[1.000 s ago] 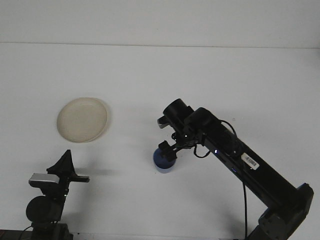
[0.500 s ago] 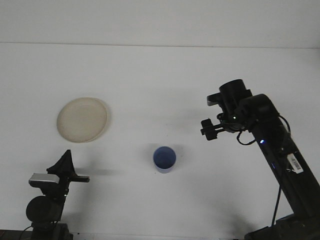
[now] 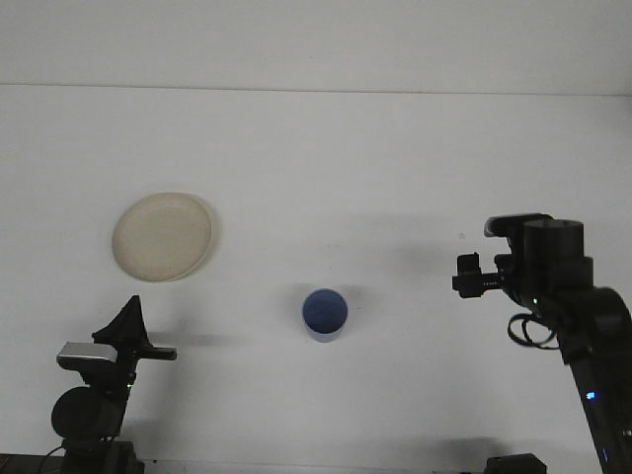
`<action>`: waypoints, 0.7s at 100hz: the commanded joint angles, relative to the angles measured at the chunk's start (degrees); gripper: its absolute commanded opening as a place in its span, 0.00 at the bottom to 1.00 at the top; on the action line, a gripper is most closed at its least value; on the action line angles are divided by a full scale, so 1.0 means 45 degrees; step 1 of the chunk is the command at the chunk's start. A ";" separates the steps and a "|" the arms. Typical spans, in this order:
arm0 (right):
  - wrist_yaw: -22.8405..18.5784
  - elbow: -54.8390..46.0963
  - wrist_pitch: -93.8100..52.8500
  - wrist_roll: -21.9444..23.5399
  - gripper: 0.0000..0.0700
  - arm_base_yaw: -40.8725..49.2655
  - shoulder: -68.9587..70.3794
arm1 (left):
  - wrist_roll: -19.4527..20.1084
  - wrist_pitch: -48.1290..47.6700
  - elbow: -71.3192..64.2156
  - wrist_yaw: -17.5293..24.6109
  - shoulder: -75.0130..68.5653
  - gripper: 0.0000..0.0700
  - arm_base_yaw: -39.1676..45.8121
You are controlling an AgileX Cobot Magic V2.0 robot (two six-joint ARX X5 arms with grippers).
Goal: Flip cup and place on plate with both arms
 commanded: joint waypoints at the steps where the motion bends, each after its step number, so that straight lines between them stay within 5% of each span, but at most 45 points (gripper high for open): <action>1: 0.0000 -0.0884 0.0913 -0.0107 0.76 0.0019 -0.0923 | -0.0015 0.0126 -0.0257 0.0024 -0.0024 0.02 0.0015; 39: 0.0155 -0.5984 0.5459 -0.0151 0.76 0.0024 -0.5926 | -0.0015 0.0126 -0.0257 0.0024 -0.0024 0.02 0.0015; 70: 0.0622 -0.6839 0.7004 -0.0641 0.76 0.0019 -0.6567 | -0.0015 0.0126 -0.0257 0.0024 -0.0024 0.02 0.0015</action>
